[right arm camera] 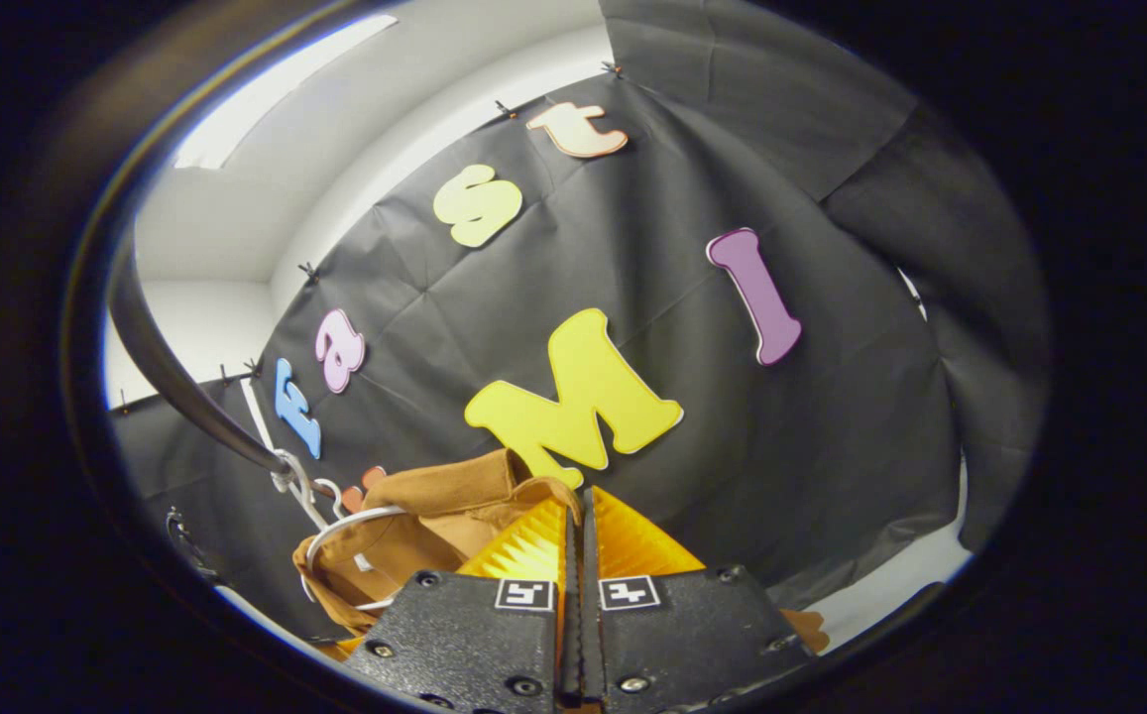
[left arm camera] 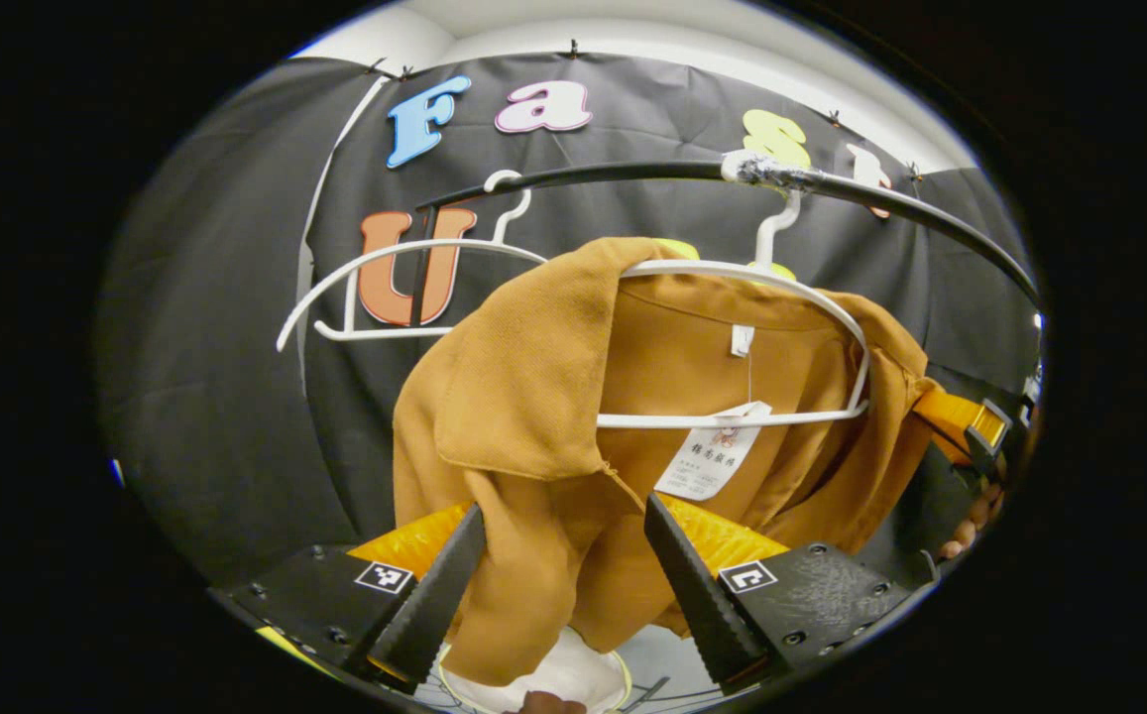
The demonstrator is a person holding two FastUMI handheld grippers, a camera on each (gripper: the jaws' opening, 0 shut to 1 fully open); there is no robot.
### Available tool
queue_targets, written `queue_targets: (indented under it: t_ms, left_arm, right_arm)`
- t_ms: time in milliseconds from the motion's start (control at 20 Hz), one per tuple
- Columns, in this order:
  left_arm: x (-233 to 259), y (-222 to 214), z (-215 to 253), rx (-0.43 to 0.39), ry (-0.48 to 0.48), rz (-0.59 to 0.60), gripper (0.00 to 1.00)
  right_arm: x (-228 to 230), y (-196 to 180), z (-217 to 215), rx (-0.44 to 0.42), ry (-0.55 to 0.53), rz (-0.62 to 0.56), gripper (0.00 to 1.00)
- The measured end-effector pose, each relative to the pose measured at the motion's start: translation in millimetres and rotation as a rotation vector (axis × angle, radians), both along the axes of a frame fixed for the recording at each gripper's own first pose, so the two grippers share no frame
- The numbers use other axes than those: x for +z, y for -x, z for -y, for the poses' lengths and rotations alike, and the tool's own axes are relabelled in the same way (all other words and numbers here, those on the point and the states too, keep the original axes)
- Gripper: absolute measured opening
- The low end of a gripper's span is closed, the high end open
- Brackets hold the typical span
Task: Grasp the clothes on the hanger with both hands and then place them into the laundry hamper below.
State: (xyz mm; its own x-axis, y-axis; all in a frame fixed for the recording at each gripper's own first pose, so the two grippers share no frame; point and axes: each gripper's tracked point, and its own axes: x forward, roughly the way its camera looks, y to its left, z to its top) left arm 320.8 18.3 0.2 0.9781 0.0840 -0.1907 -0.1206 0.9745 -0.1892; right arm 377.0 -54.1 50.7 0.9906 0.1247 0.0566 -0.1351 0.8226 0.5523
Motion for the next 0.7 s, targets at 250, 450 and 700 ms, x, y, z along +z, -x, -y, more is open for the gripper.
queue_targets:
  t_ms: [250, 450, 700]
  left_arm:
    - [-11, -44, -16, 0.057, 0.001, -0.028, 0.97]
    - [-10, -50, -46, 0.114, 0.027, 0.007, 0.43]
    - [11, -28, -64, 0.064, 0.118, 0.082, 0.00]
  right_arm:
    - [1, 1, 1, 0.003, 0.005, 0.001, 0.04]
    - [0, -4, 3, 0.003, 0.028, 0.002, 0.05]
    - [3, -17, 8, 0.006, -0.003, 0.011, 0.05]
